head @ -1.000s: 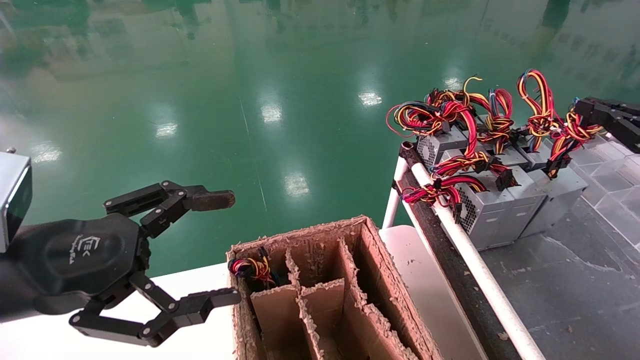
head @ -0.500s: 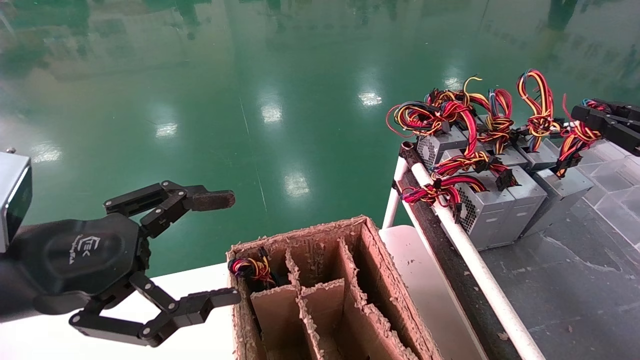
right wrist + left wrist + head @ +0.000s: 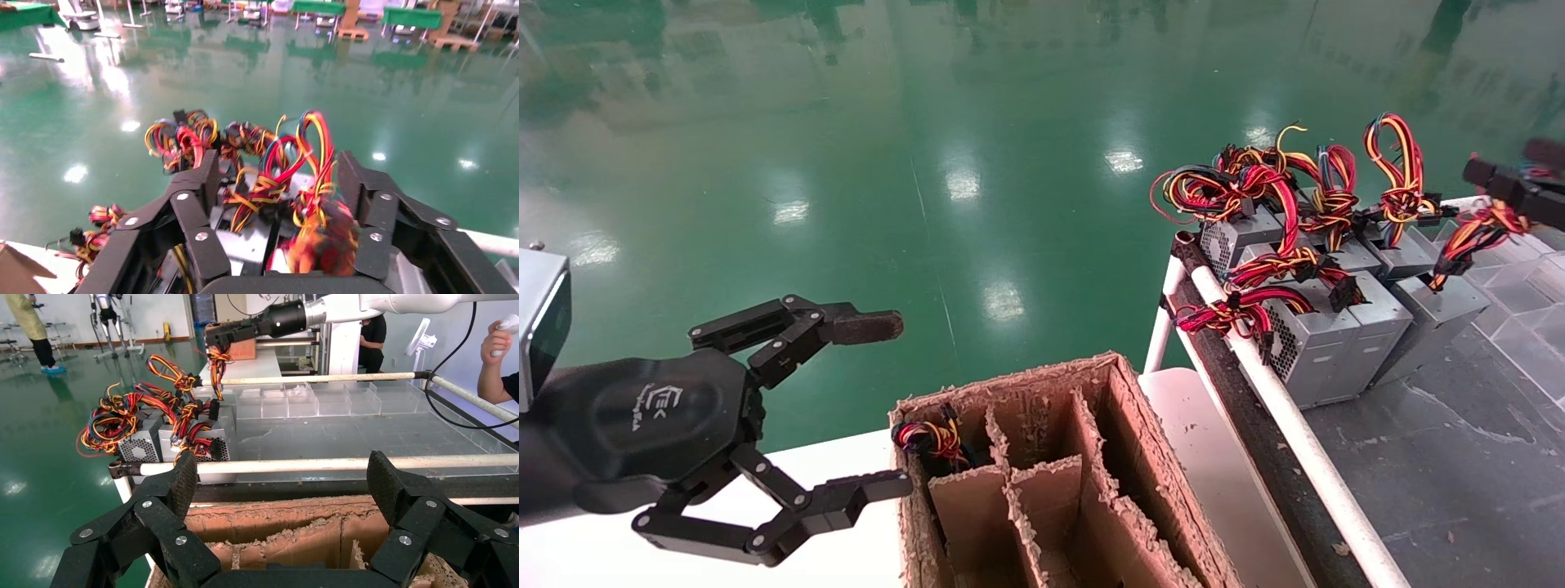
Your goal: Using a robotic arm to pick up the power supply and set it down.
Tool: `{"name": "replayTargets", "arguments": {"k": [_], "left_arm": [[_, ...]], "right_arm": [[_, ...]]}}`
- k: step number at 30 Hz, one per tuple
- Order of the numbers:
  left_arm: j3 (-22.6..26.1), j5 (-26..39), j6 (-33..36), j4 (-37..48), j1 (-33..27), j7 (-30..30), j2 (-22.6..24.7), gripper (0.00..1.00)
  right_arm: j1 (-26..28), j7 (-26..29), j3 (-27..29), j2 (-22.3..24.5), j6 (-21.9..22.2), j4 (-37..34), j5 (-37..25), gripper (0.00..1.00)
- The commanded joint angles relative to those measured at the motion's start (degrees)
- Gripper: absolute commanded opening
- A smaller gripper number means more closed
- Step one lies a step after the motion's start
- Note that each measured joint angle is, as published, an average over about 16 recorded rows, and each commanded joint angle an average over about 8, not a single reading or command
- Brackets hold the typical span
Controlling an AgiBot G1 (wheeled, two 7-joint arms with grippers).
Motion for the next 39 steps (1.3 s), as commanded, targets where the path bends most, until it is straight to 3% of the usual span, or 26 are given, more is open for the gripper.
{"name": "replayTargets", "arguments": {"k": [1,13,39], "left_arm": [[0.0,0.0,0.0,0.0,0.0,0.0,0.0,1.0],[0.0,0.0,0.0,0.0,0.0,0.0,0.0,1.0],[0.0,0.0,0.0,0.0,0.0,0.0,0.0,1.0]], "right_arm": [[0.1,-0.3,0.2,0.1,-0.1,0.1,0.3,1.0],[-1.5,0.0,2.4,1.4,-3.7,2.9,3.6,1.0],[-17.3,10.1,5.3,1.7,-5.8,34.3,8.8,1.0]]}}
